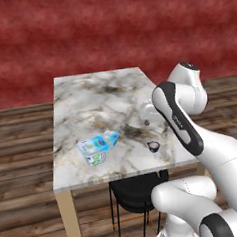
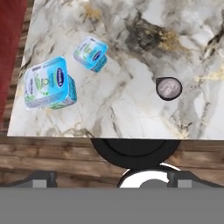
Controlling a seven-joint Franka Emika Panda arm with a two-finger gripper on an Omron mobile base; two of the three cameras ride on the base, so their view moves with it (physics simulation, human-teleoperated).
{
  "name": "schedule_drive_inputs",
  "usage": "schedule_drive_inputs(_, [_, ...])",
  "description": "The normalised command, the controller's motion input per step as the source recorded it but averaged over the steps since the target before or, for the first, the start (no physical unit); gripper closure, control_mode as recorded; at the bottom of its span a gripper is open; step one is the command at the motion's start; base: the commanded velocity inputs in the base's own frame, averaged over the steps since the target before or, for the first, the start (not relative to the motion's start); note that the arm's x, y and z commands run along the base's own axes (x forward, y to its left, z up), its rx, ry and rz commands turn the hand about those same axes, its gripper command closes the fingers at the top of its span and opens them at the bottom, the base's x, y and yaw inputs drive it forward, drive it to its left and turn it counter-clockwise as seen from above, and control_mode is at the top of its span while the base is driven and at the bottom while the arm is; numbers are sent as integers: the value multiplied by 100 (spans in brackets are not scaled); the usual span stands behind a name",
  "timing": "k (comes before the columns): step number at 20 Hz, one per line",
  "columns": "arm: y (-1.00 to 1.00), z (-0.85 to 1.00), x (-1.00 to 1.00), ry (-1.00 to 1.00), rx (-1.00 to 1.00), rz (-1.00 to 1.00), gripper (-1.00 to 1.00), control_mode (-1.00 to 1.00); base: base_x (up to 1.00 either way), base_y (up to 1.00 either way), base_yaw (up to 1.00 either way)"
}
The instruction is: Stack the yogurt containers by placing the smaller containers on top of the larger containers.
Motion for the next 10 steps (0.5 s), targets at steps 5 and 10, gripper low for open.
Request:
schedule_drive_inputs(5, [1, -10, 0, -5, 4, 0, -100, -100, 0, 0, 0])
schedule_drive_inputs(10, [3, -8, 0, -3, 4, 0, -100, -100, 0, 0, 0])
